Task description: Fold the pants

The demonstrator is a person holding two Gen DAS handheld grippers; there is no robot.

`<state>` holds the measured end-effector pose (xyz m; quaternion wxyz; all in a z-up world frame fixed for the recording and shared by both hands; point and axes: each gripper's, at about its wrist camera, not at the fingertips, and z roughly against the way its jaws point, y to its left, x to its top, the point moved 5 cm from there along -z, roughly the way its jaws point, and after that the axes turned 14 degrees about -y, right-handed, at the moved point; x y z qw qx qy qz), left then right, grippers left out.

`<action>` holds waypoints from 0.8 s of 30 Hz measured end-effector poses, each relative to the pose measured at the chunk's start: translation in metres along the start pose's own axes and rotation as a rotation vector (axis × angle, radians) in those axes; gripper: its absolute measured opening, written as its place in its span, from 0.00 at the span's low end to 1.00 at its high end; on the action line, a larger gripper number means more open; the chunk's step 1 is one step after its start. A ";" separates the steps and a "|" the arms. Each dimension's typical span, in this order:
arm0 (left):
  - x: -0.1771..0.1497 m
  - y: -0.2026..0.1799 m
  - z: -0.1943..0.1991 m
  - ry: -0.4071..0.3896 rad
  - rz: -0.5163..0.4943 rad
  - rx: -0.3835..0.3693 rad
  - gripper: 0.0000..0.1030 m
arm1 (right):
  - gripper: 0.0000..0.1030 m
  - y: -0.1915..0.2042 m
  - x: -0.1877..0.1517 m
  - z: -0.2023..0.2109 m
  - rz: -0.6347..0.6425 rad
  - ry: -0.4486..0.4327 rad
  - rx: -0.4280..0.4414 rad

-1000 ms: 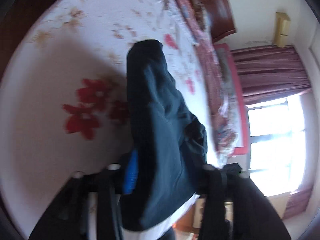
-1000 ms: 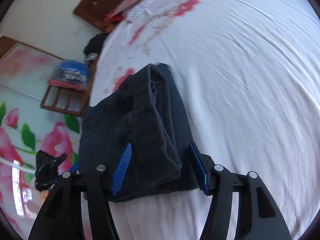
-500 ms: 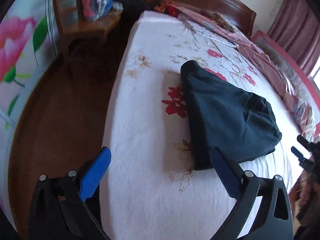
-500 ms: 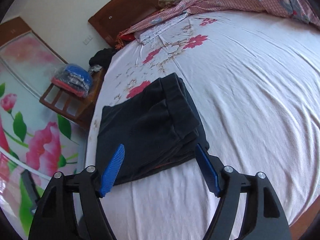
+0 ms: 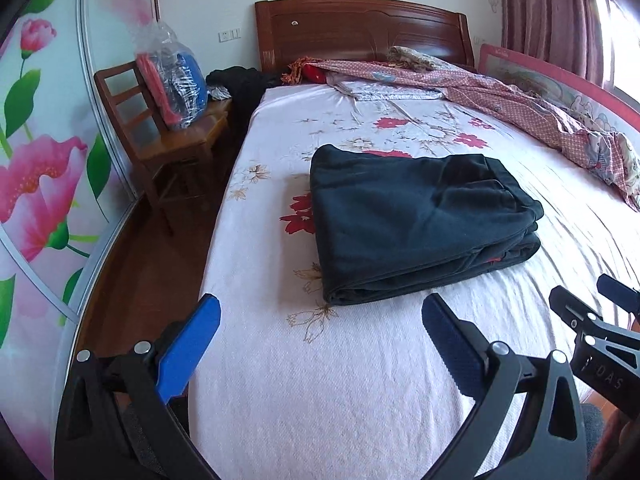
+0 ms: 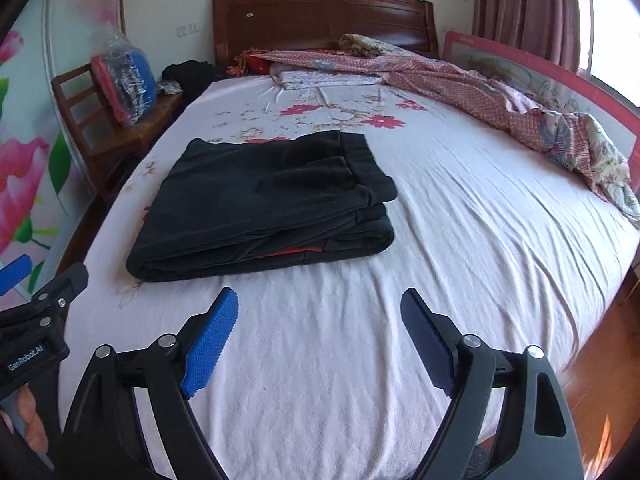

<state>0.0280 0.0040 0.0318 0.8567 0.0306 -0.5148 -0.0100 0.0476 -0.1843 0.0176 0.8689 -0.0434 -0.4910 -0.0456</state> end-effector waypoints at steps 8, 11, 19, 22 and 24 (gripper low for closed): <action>-0.020 0.006 -0.009 0.014 0.032 0.040 0.98 | 0.90 -0.002 -0.017 0.007 -0.040 -0.040 -0.041; -0.020 0.010 0.001 -0.031 0.020 0.056 0.98 | 0.90 -0.001 -0.022 0.009 -0.063 -0.051 -0.050; -0.014 0.026 0.008 -0.042 0.051 0.090 0.98 | 0.90 0.017 -0.001 0.028 -0.055 -0.135 -0.001; -0.017 0.030 0.004 -0.019 0.059 0.095 0.98 | 0.90 0.018 -0.002 0.025 -0.057 -0.116 0.006; -0.019 0.031 0.003 -0.008 0.062 0.106 0.98 | 0.90 0.016 -0.003 0.024 -0.076 -0.103 0.007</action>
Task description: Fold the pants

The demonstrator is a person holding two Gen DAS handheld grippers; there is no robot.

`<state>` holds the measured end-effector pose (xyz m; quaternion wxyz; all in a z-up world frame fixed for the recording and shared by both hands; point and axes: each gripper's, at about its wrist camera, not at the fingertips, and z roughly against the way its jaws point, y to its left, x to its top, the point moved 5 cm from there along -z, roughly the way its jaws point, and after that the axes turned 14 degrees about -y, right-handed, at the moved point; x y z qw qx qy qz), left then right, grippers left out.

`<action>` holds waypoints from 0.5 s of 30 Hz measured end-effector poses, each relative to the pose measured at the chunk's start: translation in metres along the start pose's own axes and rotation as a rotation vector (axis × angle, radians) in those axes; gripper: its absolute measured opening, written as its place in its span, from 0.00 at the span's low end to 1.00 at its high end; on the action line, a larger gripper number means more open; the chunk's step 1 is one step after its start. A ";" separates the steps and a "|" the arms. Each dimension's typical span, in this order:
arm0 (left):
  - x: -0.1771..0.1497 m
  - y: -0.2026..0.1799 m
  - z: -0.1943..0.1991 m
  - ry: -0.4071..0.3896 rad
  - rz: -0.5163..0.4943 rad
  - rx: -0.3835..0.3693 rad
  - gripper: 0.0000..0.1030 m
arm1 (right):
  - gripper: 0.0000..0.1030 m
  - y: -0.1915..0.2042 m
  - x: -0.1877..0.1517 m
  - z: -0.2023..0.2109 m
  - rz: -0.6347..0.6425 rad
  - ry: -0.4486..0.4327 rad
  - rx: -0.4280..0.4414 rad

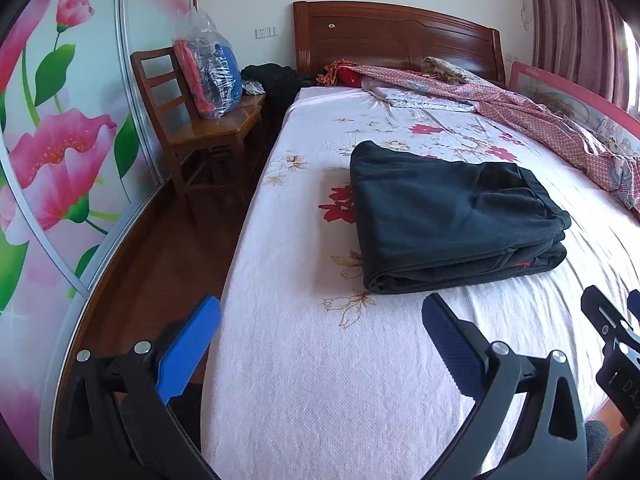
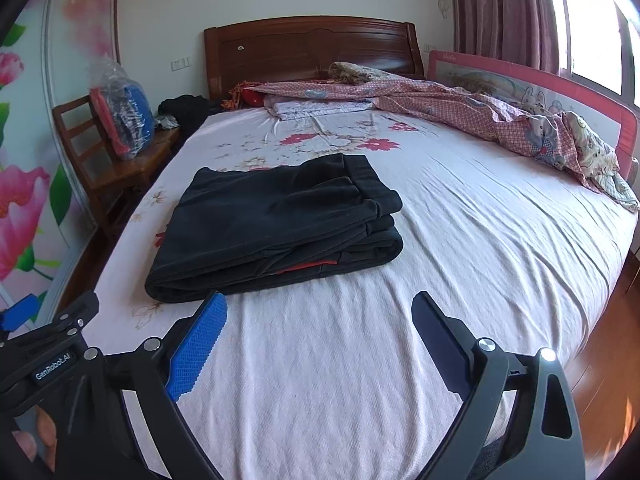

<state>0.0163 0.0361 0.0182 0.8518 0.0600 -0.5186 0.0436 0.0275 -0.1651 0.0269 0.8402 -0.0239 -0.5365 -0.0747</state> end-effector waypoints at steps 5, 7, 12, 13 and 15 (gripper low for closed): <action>-0.003 -0.002 -0.003 0.017 0.000 -0.019 0.98 | 0.90 0.000 -0.003 -0.002 -0.015 0.017 0.016; -0.004 -0.003 -0.004 0.023 -0.005 -0.020 0.98 | 0.90 0.001 -0.003 -0.002 -0.008 0.020 0.013; -0.005 -0.004 -0.005 0.030 -0.001 -0.027 0.98 | 0.90 0.002 -0.004 -0.004 -0.007 0.027 0.015; -0.005 -0.004 -0.005 0.030 0.002 -0.030 0.98 | 0.90 0.003 -0.004 -0.004 -0.010 0.028 0.025; -0.006 -0.005 -0.005 0.031 0.002 -0.030 0.98 | 0.90 0.003 -0.005 -0.004 -0.008 0.031 0.022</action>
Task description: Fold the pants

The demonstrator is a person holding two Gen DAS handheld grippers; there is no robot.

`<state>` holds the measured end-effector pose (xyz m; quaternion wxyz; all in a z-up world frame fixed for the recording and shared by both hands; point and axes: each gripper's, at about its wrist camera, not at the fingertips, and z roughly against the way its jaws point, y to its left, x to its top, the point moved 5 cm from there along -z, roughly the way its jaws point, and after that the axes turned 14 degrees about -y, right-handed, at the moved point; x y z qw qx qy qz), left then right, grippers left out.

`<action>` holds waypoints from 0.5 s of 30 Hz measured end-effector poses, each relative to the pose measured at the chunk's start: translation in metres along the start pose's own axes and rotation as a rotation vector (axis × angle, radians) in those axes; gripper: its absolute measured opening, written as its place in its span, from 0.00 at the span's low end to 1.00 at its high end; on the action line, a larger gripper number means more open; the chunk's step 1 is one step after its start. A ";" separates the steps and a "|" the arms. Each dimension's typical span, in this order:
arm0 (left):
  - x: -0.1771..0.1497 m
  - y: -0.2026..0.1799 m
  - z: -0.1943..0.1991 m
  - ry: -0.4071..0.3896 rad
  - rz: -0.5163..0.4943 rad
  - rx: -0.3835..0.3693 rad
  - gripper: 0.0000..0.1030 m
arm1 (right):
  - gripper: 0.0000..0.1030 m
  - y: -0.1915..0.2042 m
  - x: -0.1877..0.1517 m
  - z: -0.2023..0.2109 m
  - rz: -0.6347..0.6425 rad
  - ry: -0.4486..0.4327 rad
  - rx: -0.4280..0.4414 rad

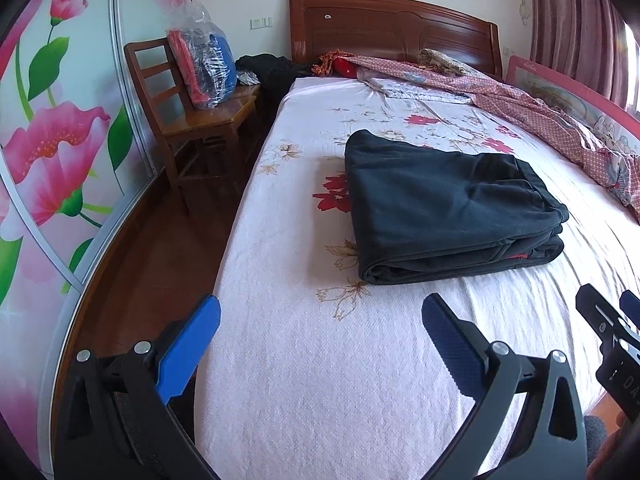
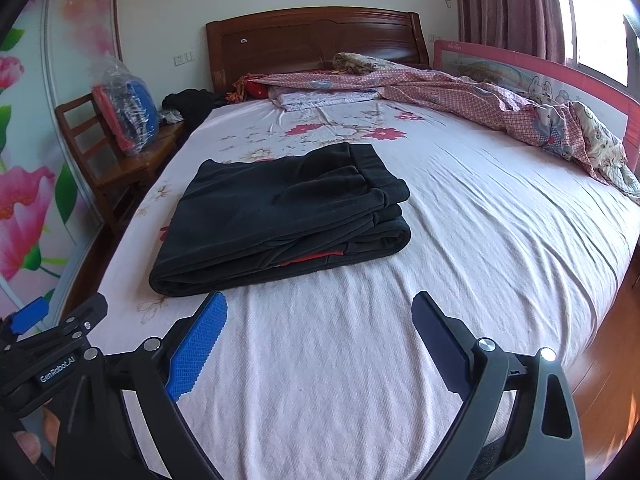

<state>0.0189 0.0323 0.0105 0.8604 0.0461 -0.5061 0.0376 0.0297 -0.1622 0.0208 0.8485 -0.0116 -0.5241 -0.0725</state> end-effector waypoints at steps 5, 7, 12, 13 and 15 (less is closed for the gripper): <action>0.000 -0.001 0.000 0.002 -0.001 -0.002 0.98 | 0.90 0.002 -0.001 0.000 -0.002 0.002 0.012; 0.000 -0.001 0.000 0.002 0.001 -0.008 0.98 | 0.90 0.002 -0.001 -0.001 -0.007 0.007 0.013; 0.000 -0.001 0.000 0.005 0.002 -0.008 0.98 | 0.90 0.000 -0.002 -0.001 -0.009 0.013 0.008; 0.000 -0.001 0.001 0.003 0.002 -0.010 0.98 | 0.90 0.000 -0.002 -0.002 -0.009 0.014 0.016; 0.001 -0.002 0.001 0.003 0.002 -0.012 0.98 | 0.90 0.001 -0.002 -0.002 -0.003 0.017 0.013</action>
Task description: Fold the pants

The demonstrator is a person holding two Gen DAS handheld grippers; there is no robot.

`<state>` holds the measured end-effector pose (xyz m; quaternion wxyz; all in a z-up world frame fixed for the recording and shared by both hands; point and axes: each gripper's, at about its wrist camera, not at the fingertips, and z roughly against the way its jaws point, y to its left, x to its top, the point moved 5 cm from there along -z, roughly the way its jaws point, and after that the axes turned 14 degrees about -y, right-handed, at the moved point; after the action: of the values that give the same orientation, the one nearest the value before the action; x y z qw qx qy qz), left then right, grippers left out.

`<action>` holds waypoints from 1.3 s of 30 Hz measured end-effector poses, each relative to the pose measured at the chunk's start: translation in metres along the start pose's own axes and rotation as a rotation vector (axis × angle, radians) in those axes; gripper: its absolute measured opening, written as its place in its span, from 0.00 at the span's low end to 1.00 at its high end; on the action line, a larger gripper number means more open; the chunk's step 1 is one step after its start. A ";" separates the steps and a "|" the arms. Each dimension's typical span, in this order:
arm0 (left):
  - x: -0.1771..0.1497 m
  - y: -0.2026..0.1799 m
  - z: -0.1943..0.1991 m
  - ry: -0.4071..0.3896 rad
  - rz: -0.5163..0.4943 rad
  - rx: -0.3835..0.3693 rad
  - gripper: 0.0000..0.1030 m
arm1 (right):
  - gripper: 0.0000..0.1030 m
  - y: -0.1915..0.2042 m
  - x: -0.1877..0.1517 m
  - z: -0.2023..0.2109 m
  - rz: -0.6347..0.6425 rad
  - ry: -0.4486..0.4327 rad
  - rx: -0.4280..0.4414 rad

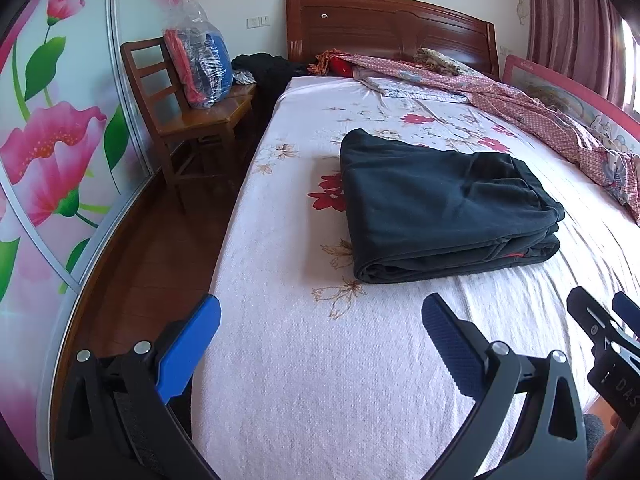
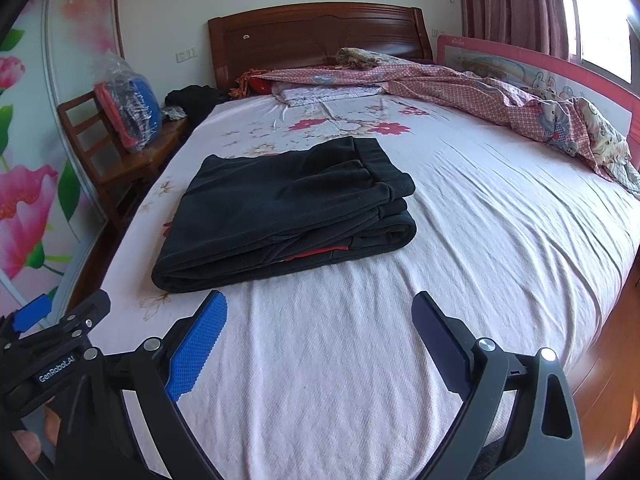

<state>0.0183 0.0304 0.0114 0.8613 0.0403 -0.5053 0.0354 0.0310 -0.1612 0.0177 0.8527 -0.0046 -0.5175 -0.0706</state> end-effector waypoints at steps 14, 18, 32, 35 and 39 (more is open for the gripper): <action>0.002 0.000 0.001 -0.003 0.003 -0.006 0.98 | 0.90 0.000 0.000 -0.002 -0.009 0.004 0.016; 0.002 0.000 0.001 -0.002 0.004 -0.006 0.98 | 0.90 0.001 -0.001 -0.002 -0.005 0.004 0.013; 0.004 0.001 0.001 -0.004 0.005 -0.006 0.98 | 0.90 0.001 -0.001 -0.001 -0.016 0.006 0.022; 0.004 0.001 0.000 -0.003 0.006 -0.006 0.98 | 0.90 0.001 -0.001 -0.001 -0.021 0.008 0.025; 0.003 0.002 0.000 0.002 0.006 -0.005 0.98 | 0.90 0.002 -0.001 -0.002 -0.022 0.008 0.032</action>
<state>0.0199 0.0322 0.0144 0.8617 0.0367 -0.5047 0.0365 0.0322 -0.1597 0.0163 0.8540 0.0149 -0.5152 -0.0717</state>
